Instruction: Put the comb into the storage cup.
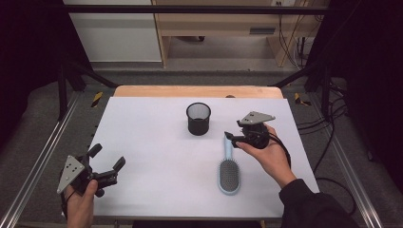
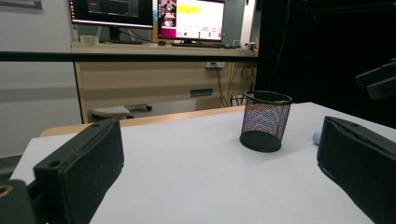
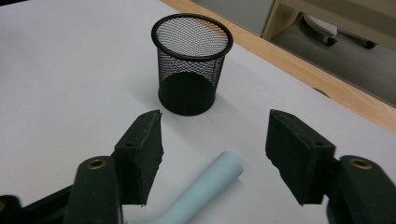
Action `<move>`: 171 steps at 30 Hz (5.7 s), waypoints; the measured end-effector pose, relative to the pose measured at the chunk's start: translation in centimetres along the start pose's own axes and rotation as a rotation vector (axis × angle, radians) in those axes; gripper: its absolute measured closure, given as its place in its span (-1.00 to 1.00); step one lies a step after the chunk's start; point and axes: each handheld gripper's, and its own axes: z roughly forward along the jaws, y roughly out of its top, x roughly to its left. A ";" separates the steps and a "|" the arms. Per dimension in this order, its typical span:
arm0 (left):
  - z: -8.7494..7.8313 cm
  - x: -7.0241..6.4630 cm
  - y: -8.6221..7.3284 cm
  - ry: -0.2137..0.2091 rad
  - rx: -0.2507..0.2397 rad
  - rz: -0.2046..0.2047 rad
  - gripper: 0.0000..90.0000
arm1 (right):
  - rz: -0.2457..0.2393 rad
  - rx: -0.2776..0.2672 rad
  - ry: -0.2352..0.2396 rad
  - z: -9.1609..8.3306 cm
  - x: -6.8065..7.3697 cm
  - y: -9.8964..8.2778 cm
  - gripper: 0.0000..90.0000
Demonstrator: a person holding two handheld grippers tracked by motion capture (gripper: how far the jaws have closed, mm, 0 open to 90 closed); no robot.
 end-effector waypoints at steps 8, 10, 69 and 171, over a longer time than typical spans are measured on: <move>0.1 -0.4 0.1 -0.023 0.003 0.012 -0.99 | -0.019 0.014 0.046 1.3 0.8 0.8 0.06; 0.2 -0.4 0.1 -0.026 0.003 0.013 -0.99 | -0.030 0.032 0.057 1.7 0.9 0.9 0.20; 0.6 -0.7 -0.3 -0.042 0.035 0.008 -0.99 | -0.021 0.435 -0.019 4.0 -4.4 -7.1 1.00; 0.7 -1.2 -0.5 -0.038 0.075 0.031 -0.97 | 0.066 0.344 0.165 -9.1 4.8 -12.4 -0.18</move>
